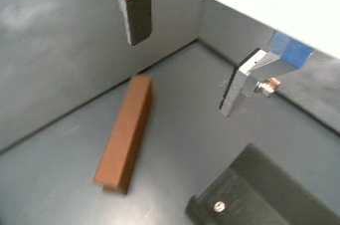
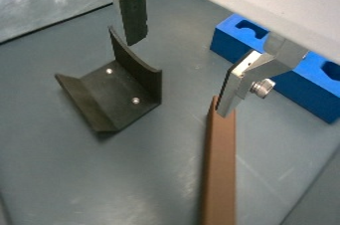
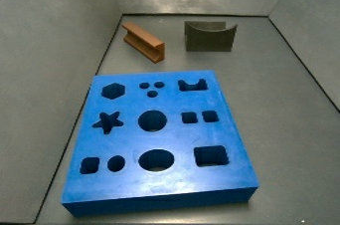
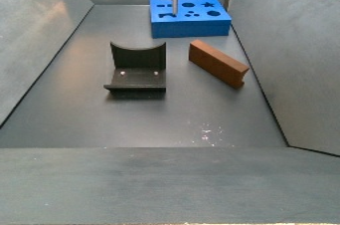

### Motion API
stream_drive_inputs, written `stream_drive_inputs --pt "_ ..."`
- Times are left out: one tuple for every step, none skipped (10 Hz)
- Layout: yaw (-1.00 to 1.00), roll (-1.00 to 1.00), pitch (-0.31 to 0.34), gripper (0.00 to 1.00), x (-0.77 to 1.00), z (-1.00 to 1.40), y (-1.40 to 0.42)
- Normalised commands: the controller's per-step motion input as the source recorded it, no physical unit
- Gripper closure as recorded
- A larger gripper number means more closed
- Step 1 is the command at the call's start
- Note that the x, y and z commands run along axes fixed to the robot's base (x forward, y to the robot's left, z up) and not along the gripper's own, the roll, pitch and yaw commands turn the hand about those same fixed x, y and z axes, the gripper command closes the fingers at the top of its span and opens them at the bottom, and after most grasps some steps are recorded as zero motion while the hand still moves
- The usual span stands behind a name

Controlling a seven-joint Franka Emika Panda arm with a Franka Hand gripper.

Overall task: Pick up the arch object. Move up. Place the arch object on the fixture. Regrasp the arch object. Rotate the arch object. Move to above the board. Insert the arch object.
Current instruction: Pick up the arch object.

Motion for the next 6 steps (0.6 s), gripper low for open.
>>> stream_drive_inputs --pt "0.62 0.00 -0.097 0.00 -0.13 -0.54 -0.13" --pt "0.60 0.03 -0.131 0.00 -0.38 -0.68 -0.12" --pt "0.69 0.03 -0.113 0.00 -0.15 -0.54 -0.23" --pt "0.67 0.02 -0.109 0.00 -0.20 -0.58 -0.22" --pt "0.66 0.06 -0.086 0.00 -0.13 -0.56 -0.30" --pt "0.60 0.00 -0.044 0.00 -0.11 -0.59 -0.18"
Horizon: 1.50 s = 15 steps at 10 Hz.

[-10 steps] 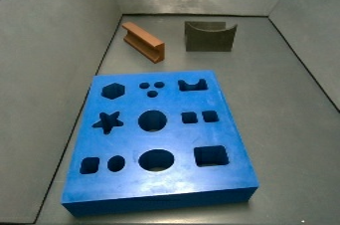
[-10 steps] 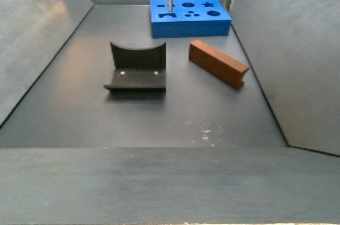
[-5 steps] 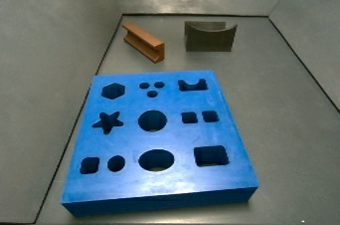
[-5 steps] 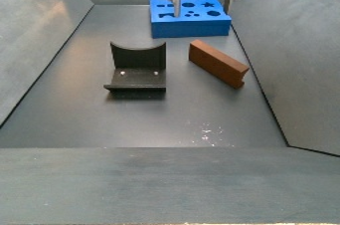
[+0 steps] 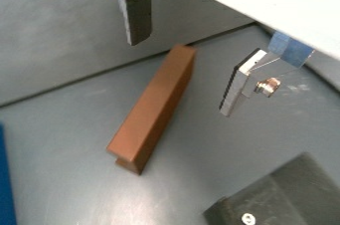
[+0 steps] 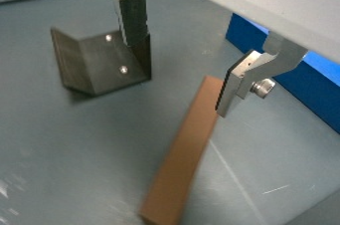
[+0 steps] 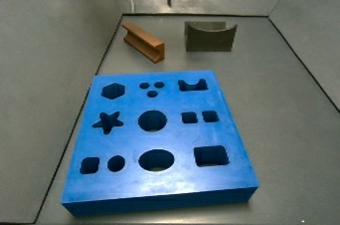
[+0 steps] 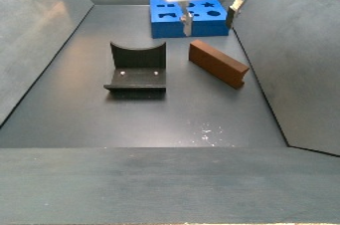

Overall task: Pick up the arch object. Move up. Place the arch object on the fixture. Regrasp the arch object. Rotate the arch object. Move to above the board. Insert the arch object.
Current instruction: Pick up the arch object.

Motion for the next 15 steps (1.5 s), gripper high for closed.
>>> stream_drive_inputs --pt "0.56 0.00 0.000 0.00 -0.17 -0.60 -0.16" --pt "0.49 0.00 0.000 0.00 -0.13 -0.61 -0.03" --pt "0.47 0.00 0.000 0.00 -0.11 -0.65 -0.06" --pt "0.43 0.01 0.000 0.00 -0.09 -0.67 -0.03" --pt "0.43 0.01 0.000 0.00 -0.05 -0.66 0.00" --pt "0.41 0.03 0.000 0.00 -0.13 -0.69 0.00" --pt "0.43 0.08 0.000 0.00 -0.20 -0.70 0.00" --pt "0.41 0.11 0.000 0.00 -0.19 -0.70 0.00" --pt "0.36 0.24 0.014 0.00 -0.17 -0.72 -0.17" --pt "0.29 0.29 0.043 0.00 -0.02 -0.64 -0.19" --pt "0.10 0.40 0.047 0.00 0.00 -0.51 -0.28" --pt "0.00 0.46 0.007 0.00 0.06 -0.46 -0.22" --pt "-0.03 0.50 0.000 0.00 0.02 -0.29 -0.14" --pt "-0.01 0.50 0.000 0.00 0.00 -0.22 -0.04" --pt "0.00 0.50 0.000 0.00 -0.11 -0.25 0.00"
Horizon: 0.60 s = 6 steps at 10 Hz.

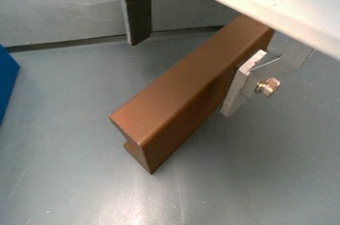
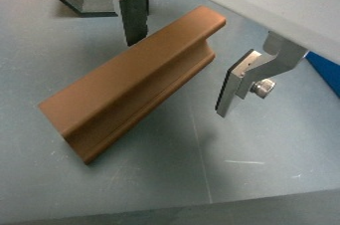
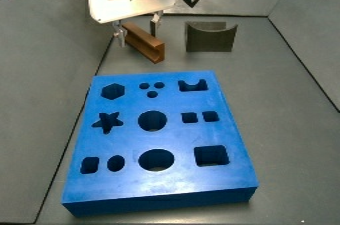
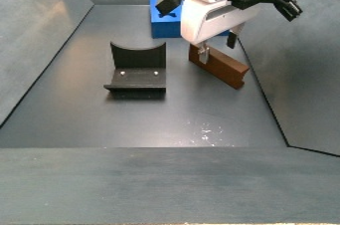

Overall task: Pick up the arch object. Move up. Place the arch object on the fixture. Regrasp the arch object. Rotate the arch object. Move to above the board. Insert the arch object.
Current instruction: Pick up the arch object.

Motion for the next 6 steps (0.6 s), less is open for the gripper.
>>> stream_drive_inputs --pt "0.00 0.50 0.000 0.00 -0.15 -0.27 0.00" --pt "0.00 0.50 0.000 0.00 -0.20 -0.37 0.00" --pt "0.00 0.43 -0.011 0.00 -0.15 -0.53 0.00" --pt "0.00 0.37 0.000 0.00 -0.01 -0.65 0.00" --pt "0.00 0.35 0.000 0.00 0.07 -0.65 0.00" --pt "0.00 0.00 0.000 0.00 -0.04 -0.02 0.01"
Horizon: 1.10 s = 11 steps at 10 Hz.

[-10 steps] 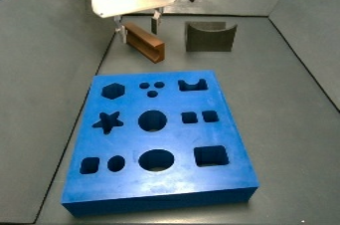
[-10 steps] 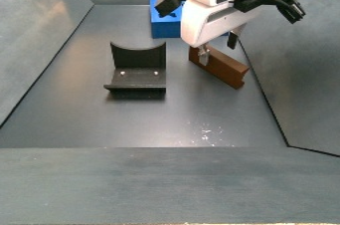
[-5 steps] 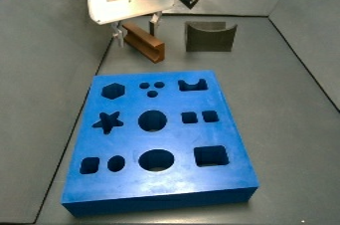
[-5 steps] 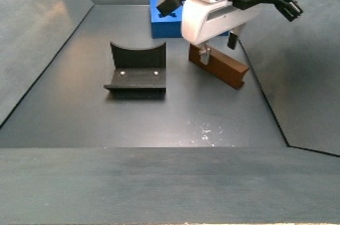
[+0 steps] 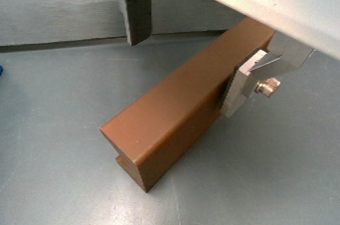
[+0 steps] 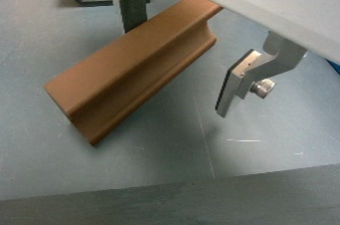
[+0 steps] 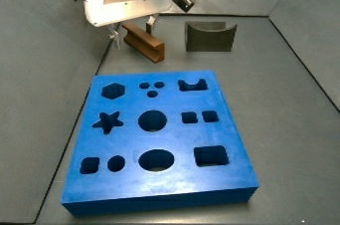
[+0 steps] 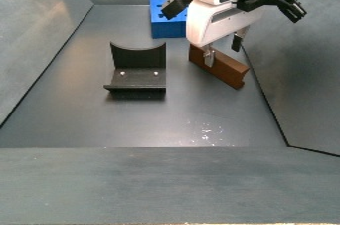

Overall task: Pick up the arch object. Move up. Place the arch object on the fixture. Regrasp the arch object. Rotate the arch object. Move to above the board. Insert the arch object.
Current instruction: Pick up the arch object.

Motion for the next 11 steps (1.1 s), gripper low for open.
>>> stream_drive_inputs --pt "0.00 0.00 -0.019 0.00 0.00 0.00 0.00" --pt "0.00 0.00 0.000 1.00 0.00 0.00 0.00" --pt "0.00 0.00 0.000 1.00 0.00 0.00 0.00" --pt "0.00 0.00 0.000 1.00 0.00 0.00 0.00" --pt "0.00 0.00 0.000 1.00 0.00 0.00 0.00" --pt "0.00 0.00 0.000 1.00 0.00 0.00 0.00" --pt "0.00 0.00 0.000 1.00 0.00 0.00 0.00" --pt "0.00 0.00 0.000 1.00 0.00 0.00 0.00" --pt "0.00 0.00 0.000 1.00 0.00 0.00 0.00" --pt "0.00 0.00 0.000 1.00 0.00 0.00 0.00" --pt "0.00 0.00 0.000 1.00 0.00 0.00 0.00"
